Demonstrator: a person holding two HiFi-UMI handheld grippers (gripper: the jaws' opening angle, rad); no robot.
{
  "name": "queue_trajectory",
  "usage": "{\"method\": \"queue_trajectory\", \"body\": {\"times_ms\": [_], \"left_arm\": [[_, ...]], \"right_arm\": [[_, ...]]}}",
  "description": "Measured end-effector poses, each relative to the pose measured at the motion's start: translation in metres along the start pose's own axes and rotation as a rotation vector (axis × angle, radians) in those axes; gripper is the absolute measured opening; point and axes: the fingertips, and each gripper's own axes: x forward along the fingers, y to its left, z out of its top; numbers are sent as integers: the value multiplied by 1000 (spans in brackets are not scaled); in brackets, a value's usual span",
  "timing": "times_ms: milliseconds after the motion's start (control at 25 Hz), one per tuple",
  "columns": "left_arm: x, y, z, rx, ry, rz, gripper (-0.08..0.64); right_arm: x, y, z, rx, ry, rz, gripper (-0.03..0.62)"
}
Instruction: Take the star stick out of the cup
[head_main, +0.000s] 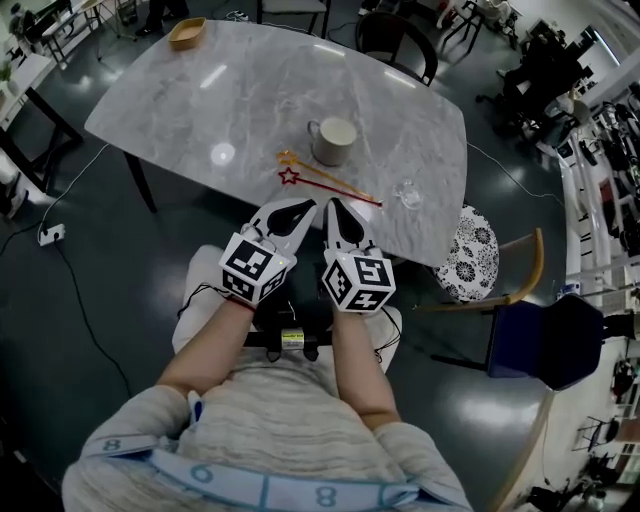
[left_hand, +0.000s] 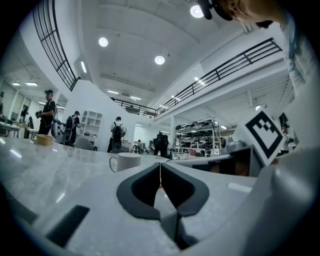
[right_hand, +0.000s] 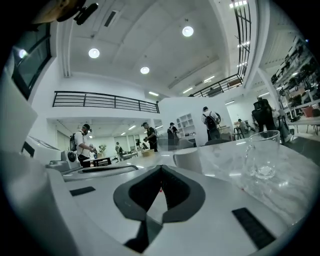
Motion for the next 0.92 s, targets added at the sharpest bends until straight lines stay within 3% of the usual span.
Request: {"method": "queue_trajectory", "body": {"times_ms": [920], "left_arm": [[-5, -6, -4, 19, 15, -16, 17]], "right_arm": [[6, 11, -6, -36, 33, 37, 9]]}}
